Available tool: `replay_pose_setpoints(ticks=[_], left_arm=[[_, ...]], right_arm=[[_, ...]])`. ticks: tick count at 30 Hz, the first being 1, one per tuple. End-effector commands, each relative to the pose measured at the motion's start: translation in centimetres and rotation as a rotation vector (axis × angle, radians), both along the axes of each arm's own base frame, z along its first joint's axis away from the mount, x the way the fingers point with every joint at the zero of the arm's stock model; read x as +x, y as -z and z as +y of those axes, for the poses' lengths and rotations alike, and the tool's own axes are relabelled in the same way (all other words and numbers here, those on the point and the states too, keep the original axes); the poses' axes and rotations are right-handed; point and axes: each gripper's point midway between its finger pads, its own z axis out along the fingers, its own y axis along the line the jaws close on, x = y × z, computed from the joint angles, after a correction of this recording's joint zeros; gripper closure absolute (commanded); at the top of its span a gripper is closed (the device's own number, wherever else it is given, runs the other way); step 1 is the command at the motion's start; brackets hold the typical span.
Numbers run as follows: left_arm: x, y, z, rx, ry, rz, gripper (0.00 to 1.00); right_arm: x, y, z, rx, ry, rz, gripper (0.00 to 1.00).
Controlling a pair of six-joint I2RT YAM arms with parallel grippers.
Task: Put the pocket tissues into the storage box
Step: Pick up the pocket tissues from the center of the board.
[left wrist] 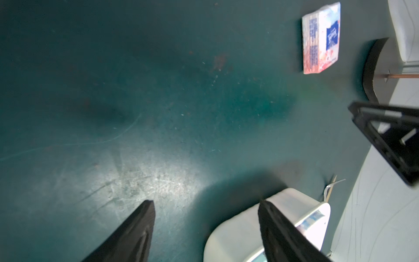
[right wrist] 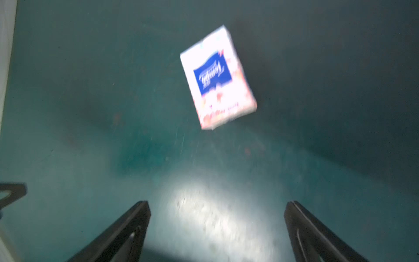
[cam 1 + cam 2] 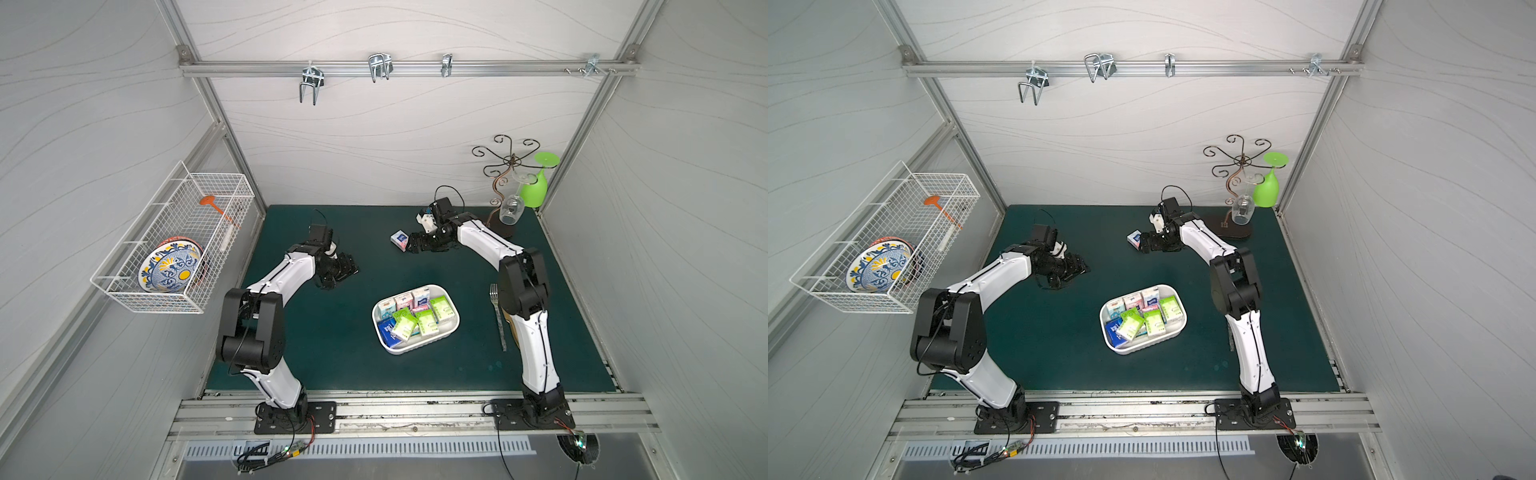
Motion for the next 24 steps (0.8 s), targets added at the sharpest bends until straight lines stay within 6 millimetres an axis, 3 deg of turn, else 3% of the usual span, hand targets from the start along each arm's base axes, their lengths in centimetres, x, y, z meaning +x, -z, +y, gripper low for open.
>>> replay_pose_setpoints(ticks=[1,8,12,16,24], left_arm=[[1.1,-0.7,-1.0,-0.046,0.022,-0.030,0.24],[0.0,0.5,-1.4,-0.074,0.030,0.024,0.24],[-0.1,0.4,-1.0,-0.071,0.028,0.027,0.24],[0.0,0.2,-0.6,-0.082,0.020,0.028,0.24],[-0.2,-0.1,-0.4,-0.094,0.015,0.031,0.24]], right_arm=[[0.5,1.4,0.9,-0.028,-0.037,0.019,0.01],[3.0,2.8,3.8,0.058,-0.052,0.014,0.01],[2.6,3.0,6.1,0.153,-0.072,0.057,0.01],[2.4,4.3,6.5,0.112,-0.060,0.054,0.04],[3.8,6.2,4.8,0.045,0.061,0.055,0.35]])
